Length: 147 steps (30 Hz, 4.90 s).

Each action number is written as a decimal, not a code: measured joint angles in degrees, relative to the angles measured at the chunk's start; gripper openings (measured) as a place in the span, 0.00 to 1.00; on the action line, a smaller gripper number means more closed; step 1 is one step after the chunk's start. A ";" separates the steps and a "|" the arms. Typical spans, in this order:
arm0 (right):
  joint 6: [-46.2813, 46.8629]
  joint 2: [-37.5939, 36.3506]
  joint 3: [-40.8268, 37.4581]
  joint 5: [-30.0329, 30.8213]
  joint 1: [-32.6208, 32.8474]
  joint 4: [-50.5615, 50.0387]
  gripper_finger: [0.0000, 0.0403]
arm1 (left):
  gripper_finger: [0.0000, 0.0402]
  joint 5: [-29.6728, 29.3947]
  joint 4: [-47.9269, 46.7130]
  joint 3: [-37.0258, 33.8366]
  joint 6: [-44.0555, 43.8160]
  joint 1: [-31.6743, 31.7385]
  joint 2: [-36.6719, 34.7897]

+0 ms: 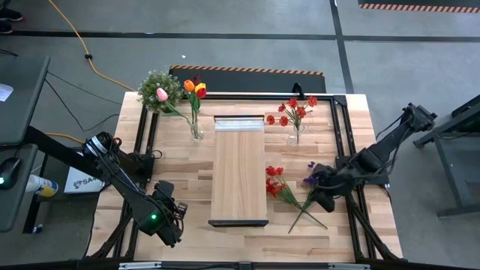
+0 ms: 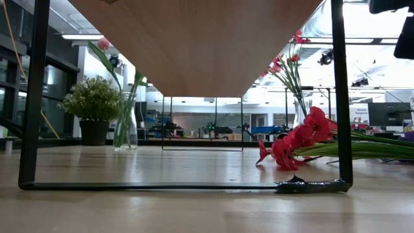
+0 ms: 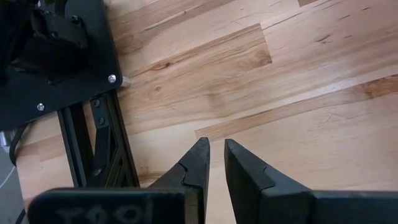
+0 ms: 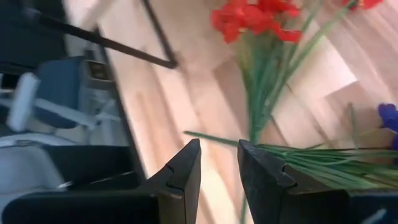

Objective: Pick and place flowers into a vace then onto a shelf
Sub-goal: Put the orange flowers into the right transparent vase

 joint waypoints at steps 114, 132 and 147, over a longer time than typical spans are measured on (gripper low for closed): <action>2.14 33.57 0.02 -1.50 -2.92 10.98 0.03 | 0.21 -1.81 -0.12 0.00 4.74 -0.02 0.00; 6.49 32.12 -0.02 -0.90 -2.92 9.20 0.01 | 0.21 -2.16 -0.12 0.00 4.74 -0.01 0.00; 11.76 16.83 -0.03 7.99 -2.92 4.52 0.00 | 0.21 -2.23 -0.12 0.00 4.72 -0.02 0.00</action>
